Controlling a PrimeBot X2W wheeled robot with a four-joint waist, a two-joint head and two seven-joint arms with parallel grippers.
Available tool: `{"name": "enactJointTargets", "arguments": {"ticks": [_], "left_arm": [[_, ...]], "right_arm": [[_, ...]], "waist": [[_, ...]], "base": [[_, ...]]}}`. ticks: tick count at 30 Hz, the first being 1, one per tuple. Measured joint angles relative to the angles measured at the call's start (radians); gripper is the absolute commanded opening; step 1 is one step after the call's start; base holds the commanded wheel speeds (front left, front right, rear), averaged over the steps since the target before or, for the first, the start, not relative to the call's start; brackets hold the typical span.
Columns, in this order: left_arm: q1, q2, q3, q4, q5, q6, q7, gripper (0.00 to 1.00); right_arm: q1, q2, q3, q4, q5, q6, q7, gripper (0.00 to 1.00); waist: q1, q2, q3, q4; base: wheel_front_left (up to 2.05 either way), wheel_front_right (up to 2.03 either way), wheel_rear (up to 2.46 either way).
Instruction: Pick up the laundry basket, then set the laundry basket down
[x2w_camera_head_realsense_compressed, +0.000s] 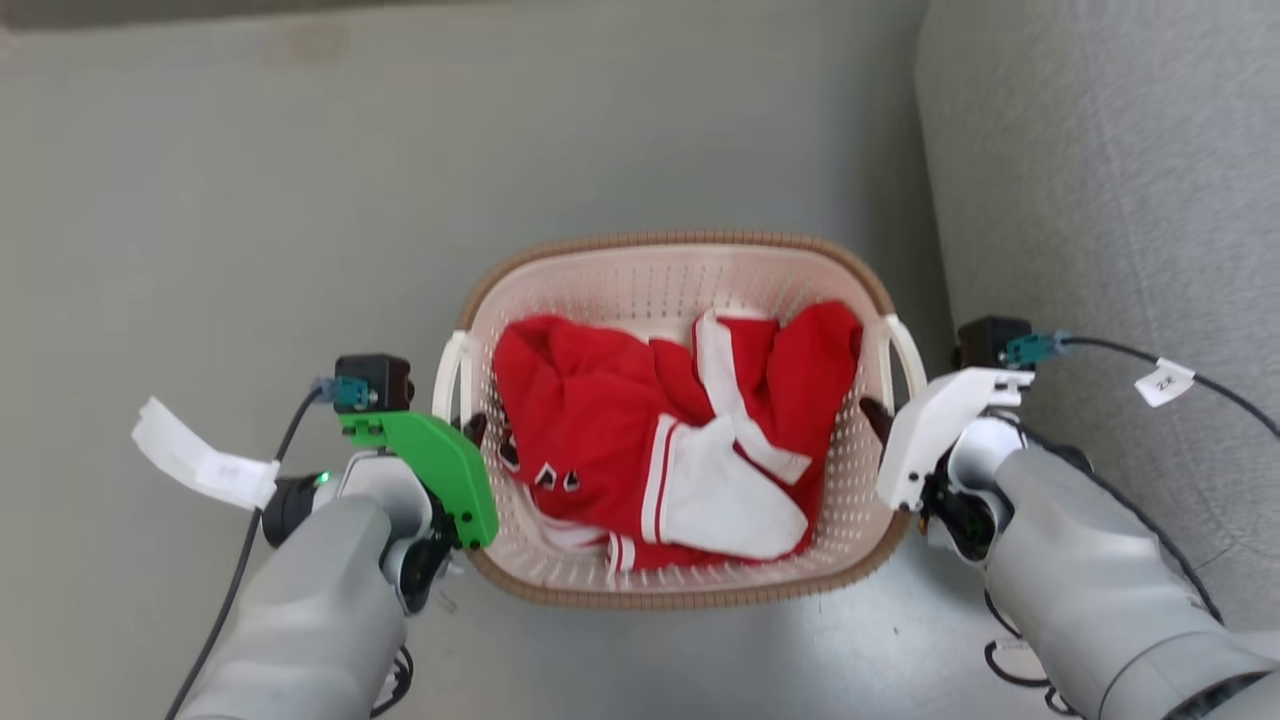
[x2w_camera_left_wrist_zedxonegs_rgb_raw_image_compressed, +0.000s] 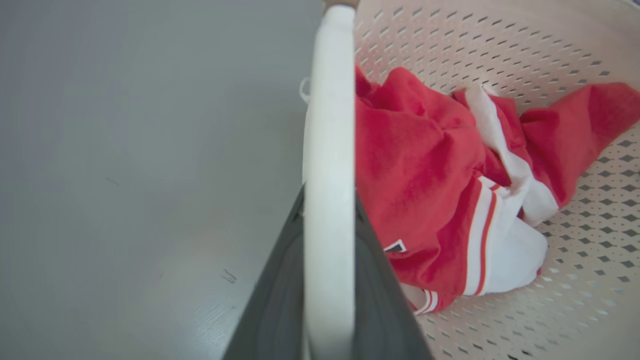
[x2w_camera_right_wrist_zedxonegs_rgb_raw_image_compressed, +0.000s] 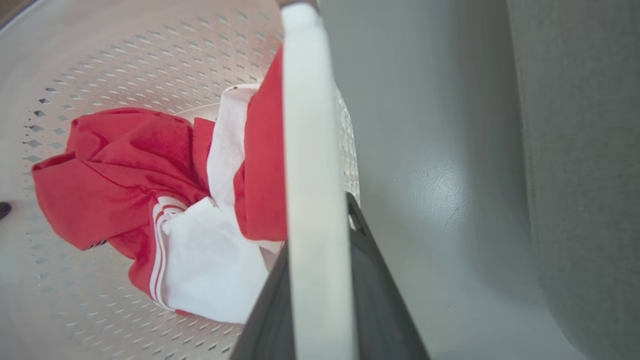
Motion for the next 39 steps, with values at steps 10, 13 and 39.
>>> {"name": "enactJointTargets", "arguments": {"ticks": [10,13,39], "left_arm": [[0.073,0.001,-0.028,0.011,-0.050,0.000,0.035,0.00],[0.102,0.002,-0.036,0.015,-0.061,0.000,0.047,0.00],[0.191,0.003,-0.080,0.031,-0.126,0.000,0.109,0.00]], "right_arm": [[0.065,0.001,0.043,0.000,0.025,-0.001,0.060,0.00],[0.090,0.002,0.054,0.001,0.031,-0.001,0.074,0.00],[0.188,-0.001,0.111,-0.008,0.090,-0.009,0.138,0.00]], "waist": [[0.0000,0.0000,-0.128,-0.004],[0.0000,0.0000,-0.167,-0.006],[-0.0001,0.0000,-0.355,-0.019]], "base": [[0.00,0.00,0.00],[0.00,0.00,0.00],[0.00,0.00,0.00]]}}
